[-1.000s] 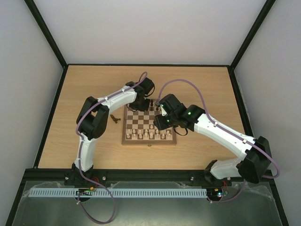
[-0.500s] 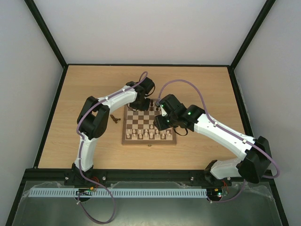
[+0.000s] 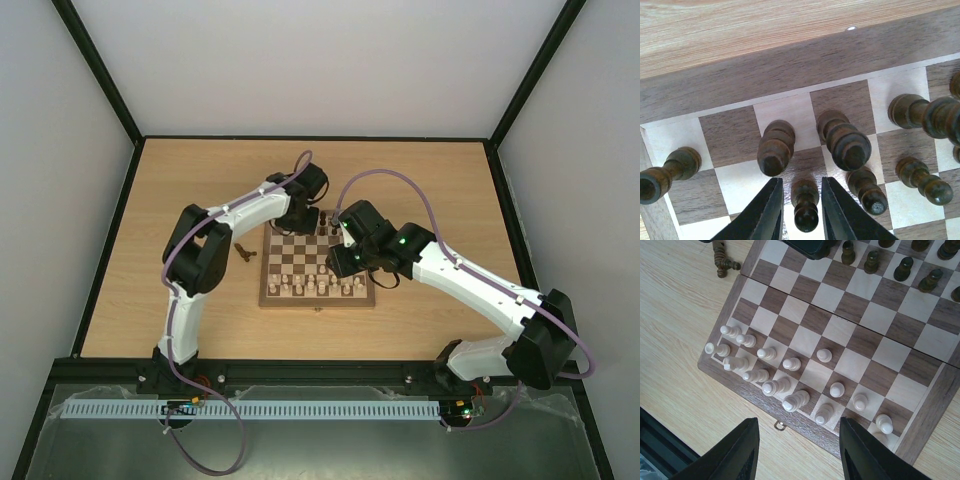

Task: Set up the chess pieces on the board
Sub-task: Place the chess piece on the chessboard, then pick up the chess piece at the center of the board.

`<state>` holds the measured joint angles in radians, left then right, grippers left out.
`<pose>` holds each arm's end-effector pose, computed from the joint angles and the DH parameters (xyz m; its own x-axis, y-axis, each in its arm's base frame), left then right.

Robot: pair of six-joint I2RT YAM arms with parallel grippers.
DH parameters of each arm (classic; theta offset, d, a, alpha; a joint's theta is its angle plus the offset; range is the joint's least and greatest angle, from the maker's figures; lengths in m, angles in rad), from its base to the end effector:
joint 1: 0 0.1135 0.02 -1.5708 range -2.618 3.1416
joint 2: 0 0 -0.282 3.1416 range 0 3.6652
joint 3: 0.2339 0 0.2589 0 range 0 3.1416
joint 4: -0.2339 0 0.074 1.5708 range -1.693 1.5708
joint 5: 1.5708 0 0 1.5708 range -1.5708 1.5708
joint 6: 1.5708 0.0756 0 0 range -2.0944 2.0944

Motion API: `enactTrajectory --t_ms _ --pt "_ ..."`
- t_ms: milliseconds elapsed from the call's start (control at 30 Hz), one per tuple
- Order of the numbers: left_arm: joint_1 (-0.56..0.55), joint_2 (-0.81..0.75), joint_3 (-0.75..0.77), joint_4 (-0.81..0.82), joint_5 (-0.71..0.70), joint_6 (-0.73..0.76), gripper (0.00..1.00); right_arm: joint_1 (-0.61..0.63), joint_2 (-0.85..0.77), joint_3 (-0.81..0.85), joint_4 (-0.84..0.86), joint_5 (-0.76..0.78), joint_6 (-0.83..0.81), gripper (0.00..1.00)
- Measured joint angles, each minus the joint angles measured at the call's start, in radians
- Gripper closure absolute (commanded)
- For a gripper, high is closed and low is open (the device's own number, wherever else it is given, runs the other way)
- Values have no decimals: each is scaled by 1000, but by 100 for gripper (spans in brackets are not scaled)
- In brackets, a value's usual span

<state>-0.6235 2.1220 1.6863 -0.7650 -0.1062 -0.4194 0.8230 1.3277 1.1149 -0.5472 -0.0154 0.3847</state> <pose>0.3905 -0.2710 0.1628 -0.9150 0.1593 -0.3706 0.1937 0.9794 -0.0570 0.2163 0.2350 0.2896 -0.7122 -0.2161 -0.6679 -0.5107 0.8122 0.2819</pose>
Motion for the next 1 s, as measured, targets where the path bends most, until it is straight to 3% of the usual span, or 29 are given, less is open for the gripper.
enactTrajectory --t_ms 533,767,1000 --pt "-18 -224 -186 11 2 -46 70 0 0 0 0 -9 0 55" --pt "-28 -398 -310 23 -14 -102 42 0 0 0 0 -11 0 54" --pt "42 -558 -457 87 -26 -154 28 0 1 0 0 -11 0 54"
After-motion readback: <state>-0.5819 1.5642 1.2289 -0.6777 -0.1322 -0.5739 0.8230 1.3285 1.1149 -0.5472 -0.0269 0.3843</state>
